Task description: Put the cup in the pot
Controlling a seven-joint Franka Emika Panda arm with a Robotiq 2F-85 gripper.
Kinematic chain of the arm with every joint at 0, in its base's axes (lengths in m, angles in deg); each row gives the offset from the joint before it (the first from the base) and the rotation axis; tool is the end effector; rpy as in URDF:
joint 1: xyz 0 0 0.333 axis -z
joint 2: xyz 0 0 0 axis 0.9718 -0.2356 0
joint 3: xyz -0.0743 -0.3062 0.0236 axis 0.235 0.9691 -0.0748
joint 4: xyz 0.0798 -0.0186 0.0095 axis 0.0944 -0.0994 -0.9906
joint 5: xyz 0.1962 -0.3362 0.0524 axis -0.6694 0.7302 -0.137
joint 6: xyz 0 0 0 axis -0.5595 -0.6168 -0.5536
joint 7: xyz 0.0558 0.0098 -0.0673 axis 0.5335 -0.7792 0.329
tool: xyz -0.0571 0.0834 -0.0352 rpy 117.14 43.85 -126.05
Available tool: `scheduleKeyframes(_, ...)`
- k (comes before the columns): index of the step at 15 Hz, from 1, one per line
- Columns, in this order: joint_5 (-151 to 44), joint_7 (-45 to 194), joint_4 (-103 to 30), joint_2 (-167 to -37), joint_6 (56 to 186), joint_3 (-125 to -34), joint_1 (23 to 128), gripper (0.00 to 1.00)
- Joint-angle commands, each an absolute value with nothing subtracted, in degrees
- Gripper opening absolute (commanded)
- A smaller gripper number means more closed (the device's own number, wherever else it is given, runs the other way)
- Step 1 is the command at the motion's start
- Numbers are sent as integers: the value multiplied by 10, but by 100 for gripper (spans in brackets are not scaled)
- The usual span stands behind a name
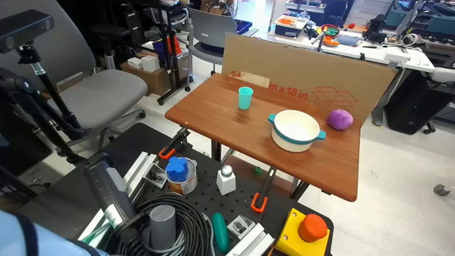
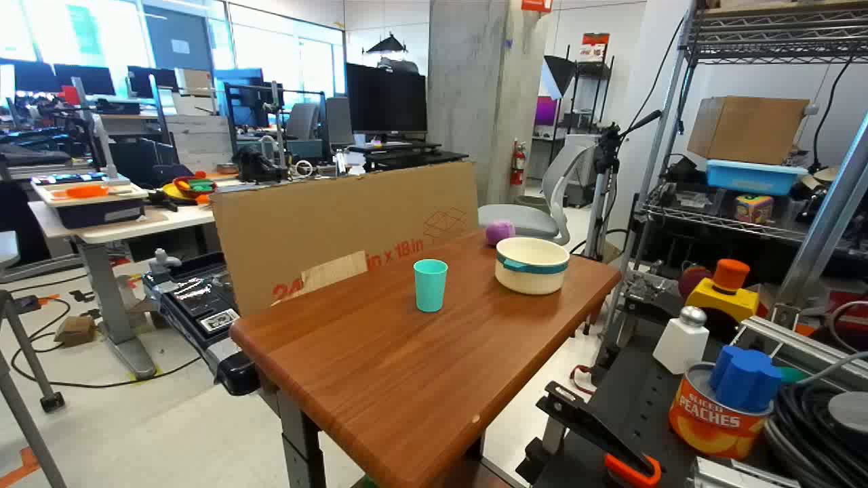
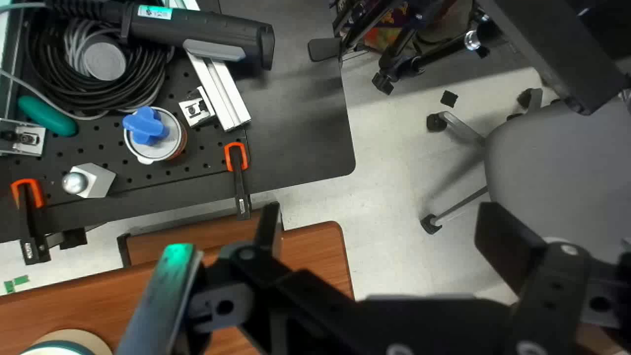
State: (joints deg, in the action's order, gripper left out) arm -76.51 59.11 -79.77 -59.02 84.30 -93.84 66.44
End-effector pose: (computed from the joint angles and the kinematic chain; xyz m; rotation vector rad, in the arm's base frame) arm 0.3540 0.1716 0.4835 -2.9264 0.1439 0.3955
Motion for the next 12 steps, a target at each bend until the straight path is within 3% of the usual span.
scheduleKeyframes(1,-767,594,-797,-590,841,-945,672,100)
scheduleKeyframes(7,-766,593,-791,-602,856,-944,677,100)
scheduleKeyframes(12,-737,591,-770,-678,959,-938,707,100)
